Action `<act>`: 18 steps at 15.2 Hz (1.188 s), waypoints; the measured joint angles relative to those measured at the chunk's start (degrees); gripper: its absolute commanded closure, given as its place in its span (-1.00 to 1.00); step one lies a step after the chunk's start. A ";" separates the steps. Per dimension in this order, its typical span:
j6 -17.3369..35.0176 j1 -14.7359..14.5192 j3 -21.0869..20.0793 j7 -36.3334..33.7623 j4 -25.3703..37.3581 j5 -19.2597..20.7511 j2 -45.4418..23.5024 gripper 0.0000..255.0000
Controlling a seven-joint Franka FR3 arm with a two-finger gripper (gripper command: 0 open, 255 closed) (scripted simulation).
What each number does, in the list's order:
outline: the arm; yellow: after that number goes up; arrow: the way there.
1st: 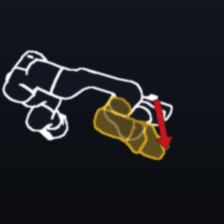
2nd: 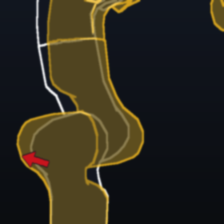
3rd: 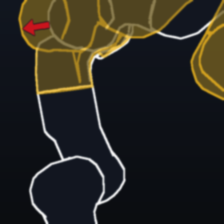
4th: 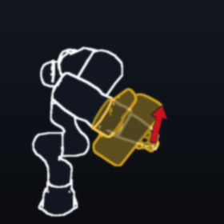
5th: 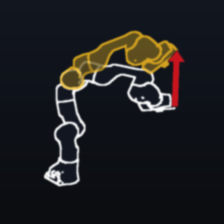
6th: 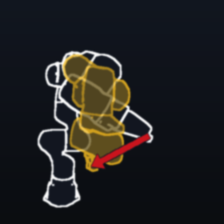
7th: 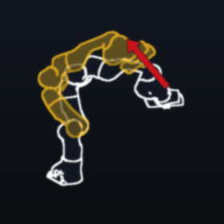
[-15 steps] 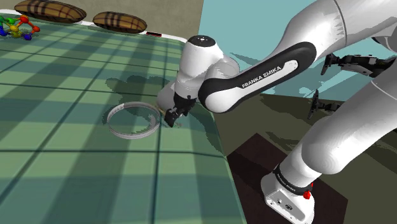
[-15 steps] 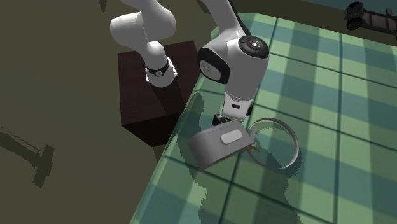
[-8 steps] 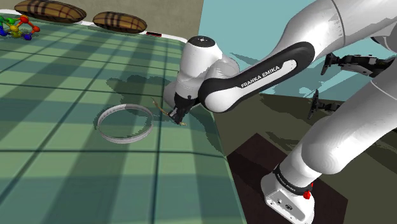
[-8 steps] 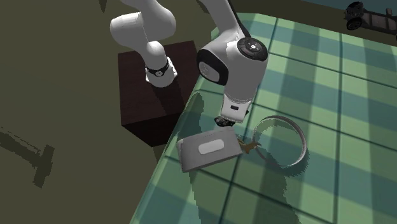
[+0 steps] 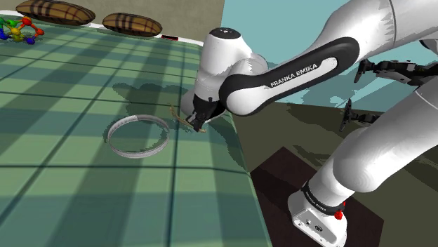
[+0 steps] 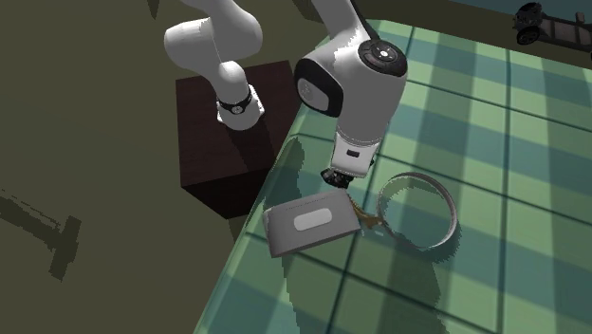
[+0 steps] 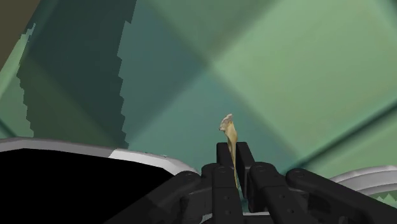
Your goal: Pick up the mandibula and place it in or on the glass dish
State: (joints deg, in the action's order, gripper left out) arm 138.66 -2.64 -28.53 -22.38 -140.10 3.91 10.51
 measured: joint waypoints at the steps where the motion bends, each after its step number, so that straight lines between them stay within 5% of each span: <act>1: -0.72 -0.07 0.18 0.43 0.31 -0.37 0.47 1.00; 12: -9.78 -1.02 1.81 3.70 4.83 -3.58 5.58 1.00; 18: -10.01 -0.39 -2.67 -4.54 14.83 3.41 -6.10 1.00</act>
State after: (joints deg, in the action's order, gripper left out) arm 128.65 -3.03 -31.20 -26.92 -125.27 7.32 4.41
